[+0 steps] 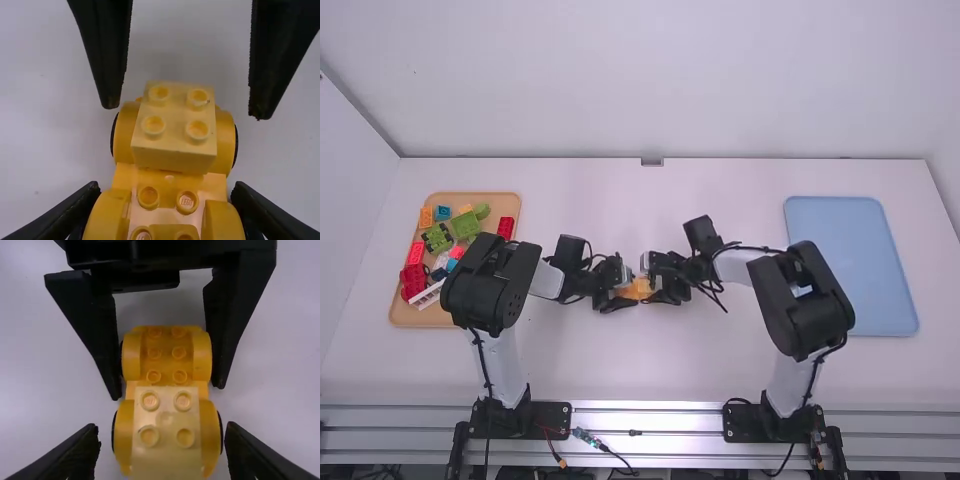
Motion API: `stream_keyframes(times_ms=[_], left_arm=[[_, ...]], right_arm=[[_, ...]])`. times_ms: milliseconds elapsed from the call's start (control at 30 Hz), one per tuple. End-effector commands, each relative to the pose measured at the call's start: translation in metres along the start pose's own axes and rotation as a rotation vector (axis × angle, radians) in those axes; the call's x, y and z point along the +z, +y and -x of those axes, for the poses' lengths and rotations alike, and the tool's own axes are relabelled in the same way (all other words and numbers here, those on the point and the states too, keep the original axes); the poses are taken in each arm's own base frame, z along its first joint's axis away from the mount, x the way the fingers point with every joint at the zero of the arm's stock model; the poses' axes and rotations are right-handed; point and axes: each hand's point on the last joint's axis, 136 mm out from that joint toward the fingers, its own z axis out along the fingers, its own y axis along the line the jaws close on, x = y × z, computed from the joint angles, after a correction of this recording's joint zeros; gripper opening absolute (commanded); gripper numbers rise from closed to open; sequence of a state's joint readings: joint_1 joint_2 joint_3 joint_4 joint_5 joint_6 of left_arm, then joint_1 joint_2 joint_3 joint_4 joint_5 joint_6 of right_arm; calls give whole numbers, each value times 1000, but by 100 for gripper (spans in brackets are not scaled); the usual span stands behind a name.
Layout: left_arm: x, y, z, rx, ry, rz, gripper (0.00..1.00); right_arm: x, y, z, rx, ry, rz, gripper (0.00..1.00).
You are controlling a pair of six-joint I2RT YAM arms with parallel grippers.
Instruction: Assemble lego blocks to make yellow taxi
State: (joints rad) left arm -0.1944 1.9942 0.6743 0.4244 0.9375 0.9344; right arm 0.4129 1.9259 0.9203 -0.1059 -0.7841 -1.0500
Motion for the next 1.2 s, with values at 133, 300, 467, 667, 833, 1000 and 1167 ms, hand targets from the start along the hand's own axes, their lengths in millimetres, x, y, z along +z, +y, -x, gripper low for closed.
stream_keyframes(times_ms=[133, 300, 467, 667, 833, 1000, 1167], left_arm=[[1, 0, 2, -7, -8, -9, 57], [1, 1, -1, -8, 5, 0, 52], [1, 1, -5, -20, 25, 3, 51], [1, 1, -5, -21, 25, 2, 53], [1, 0, -5, -24, 25, 1, 54], [1, 0, -5, -25, 26, 1, 54], [1, 0, -5, -24, 26, 1, 54]], right_arm=[[-25, -3, 27, -73, -93, 29, 70], [-32, -5, 29, -73, -115, 19, 71], [-33, -2, 36, -75, -158, 38, 68], [-28, -3, 37, -75, -147, 34, 9], [-14, -5, 33, -57, -129, 35, 0], [-7, -5, 28, -53, -125, 45, 0], [-5, -2, 23, -40, -119, 50, 0]])
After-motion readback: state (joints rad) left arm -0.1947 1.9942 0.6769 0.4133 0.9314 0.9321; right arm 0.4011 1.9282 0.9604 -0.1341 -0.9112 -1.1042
